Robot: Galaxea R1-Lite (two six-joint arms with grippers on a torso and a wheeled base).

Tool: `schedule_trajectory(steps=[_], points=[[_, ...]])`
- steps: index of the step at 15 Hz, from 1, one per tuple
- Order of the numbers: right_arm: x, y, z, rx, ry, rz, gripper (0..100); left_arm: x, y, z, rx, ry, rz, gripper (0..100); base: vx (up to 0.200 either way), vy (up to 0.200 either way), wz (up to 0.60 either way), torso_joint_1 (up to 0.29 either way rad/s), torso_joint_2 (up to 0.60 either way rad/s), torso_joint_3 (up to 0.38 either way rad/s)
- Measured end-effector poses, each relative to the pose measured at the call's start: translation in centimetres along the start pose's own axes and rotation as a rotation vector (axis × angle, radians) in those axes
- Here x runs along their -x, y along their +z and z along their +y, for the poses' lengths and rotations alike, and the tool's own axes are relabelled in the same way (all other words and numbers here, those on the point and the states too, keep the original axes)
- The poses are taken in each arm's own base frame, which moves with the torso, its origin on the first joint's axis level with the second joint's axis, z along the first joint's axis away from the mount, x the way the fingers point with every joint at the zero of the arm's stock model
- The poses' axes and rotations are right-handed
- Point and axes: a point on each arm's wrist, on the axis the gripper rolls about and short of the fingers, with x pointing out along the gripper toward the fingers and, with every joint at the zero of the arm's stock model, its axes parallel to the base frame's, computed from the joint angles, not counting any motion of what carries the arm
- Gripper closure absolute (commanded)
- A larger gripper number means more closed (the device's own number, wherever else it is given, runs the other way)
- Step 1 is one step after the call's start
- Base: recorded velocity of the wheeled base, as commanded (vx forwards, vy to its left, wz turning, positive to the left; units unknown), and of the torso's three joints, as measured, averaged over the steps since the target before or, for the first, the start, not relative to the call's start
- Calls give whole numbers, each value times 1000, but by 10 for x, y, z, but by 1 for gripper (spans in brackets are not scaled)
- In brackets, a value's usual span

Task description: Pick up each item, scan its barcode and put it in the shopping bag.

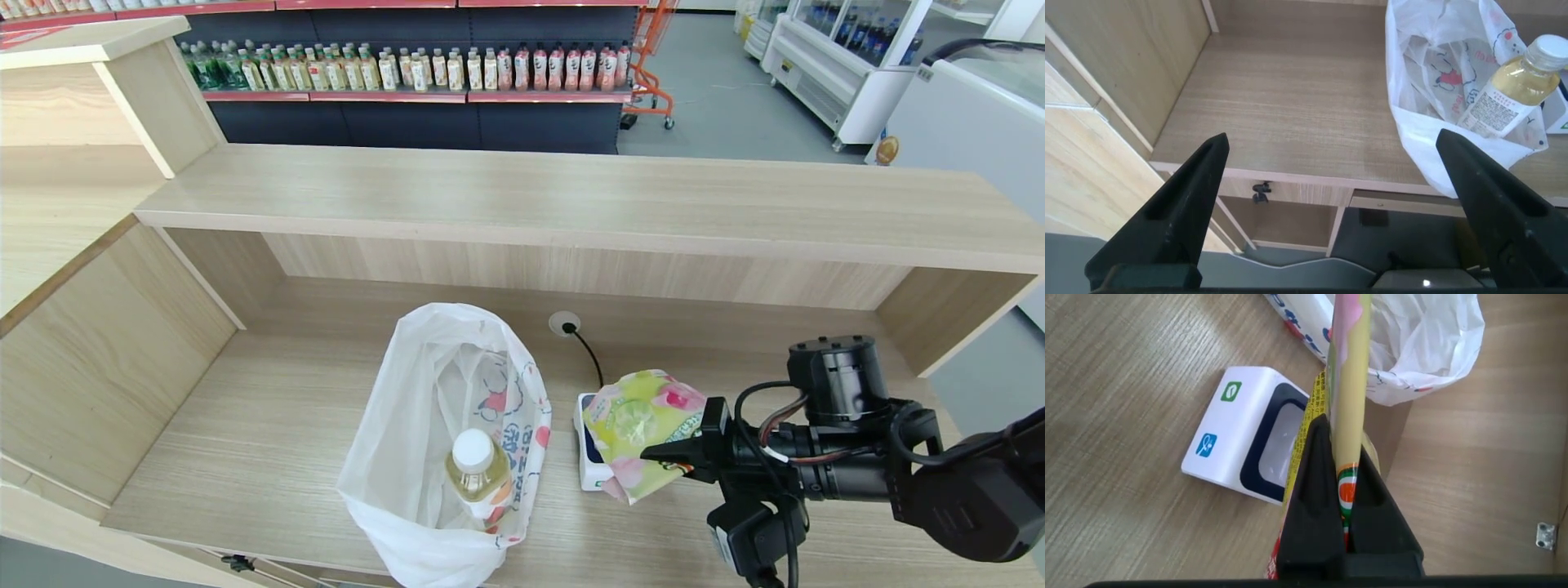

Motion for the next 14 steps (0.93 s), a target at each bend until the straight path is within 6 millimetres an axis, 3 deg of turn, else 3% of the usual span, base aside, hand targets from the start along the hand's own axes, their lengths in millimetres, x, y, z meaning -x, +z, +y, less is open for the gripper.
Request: schedule_trajectory(steps=[14], points=[[2, 0, -1, 1, -5, 3, 100, 0, 0, 0, 0, 0, 0, 0, 0, 0, 0, 0, 0, 0]])
